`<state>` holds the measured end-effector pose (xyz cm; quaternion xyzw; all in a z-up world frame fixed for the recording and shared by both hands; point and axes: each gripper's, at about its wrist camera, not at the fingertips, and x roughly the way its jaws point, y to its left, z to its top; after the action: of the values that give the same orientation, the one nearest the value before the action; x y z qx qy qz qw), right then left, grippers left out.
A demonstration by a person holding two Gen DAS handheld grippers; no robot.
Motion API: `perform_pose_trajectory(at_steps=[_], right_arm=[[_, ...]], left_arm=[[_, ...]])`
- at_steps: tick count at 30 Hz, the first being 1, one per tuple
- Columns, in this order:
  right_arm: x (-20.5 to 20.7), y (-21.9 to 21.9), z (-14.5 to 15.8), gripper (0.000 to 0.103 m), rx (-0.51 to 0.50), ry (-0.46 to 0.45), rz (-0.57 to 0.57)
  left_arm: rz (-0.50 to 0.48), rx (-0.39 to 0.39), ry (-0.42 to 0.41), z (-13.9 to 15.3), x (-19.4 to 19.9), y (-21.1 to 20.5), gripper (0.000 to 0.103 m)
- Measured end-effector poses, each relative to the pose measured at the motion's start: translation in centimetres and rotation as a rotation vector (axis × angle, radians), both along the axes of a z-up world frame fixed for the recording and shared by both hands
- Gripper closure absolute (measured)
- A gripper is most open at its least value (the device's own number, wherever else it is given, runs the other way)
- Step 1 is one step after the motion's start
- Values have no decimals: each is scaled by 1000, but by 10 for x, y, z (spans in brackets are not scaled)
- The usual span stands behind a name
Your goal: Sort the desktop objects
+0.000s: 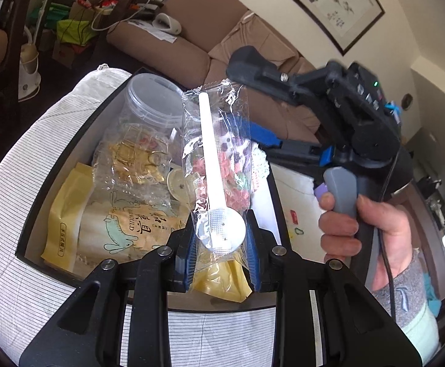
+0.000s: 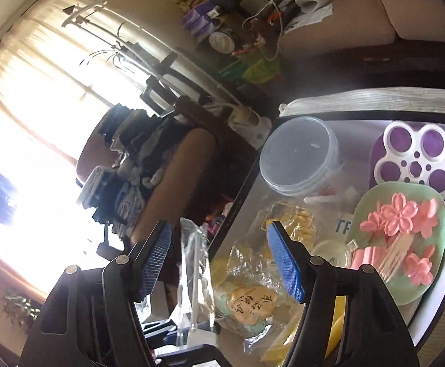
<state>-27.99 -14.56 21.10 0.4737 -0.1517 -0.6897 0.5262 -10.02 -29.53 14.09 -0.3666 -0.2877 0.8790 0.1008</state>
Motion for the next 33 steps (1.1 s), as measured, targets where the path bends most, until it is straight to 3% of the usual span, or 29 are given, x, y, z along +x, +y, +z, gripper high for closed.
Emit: perform_pose_trajectory(at_steps=[1, 3, 5, 9, 12, 15, 21, 24, 27, 33], right_arm=[[1, -1, 2, 34, 9, 20, 10], [5, -8, 3, 45, 54, 50, 48], [10, -16, -2, 96, 110, 59, 100], [20, -23, -5, 97, 197, 140, 109], [11, -19, 1, 98, 221, 199, 48], [-12, -17, 11, 98, 246, 251, -37], [-60, -26, 22, 98, 271, 388, -235], [-76, -39, 15, 98, 285, 461, -294], [-86, -56, 3, 98, 286, 509, -314], [-88, -80, -14, 98, 356, 644, -309]], left_arm=[[-7, -12, -5, -1, -1, 3, 78], [-22, -25, -9, -2, -3, 9, 78], [-34, -26, -6, -2, -4, 14, 78], [-24, -18, -21, -5, -8, 15, 76], [24, 77, -50, -16, -9, 1, 31], [44, 129, -42, -20, -5, -12, 30], [70, 92, -39, -20, -5, -15, 30], [94, 12, -32, -13, -7, -12, 30], [116, -58, -25, -7, -5, -12, 30], [122, -51, -36, -9, -6, -19, 30]])
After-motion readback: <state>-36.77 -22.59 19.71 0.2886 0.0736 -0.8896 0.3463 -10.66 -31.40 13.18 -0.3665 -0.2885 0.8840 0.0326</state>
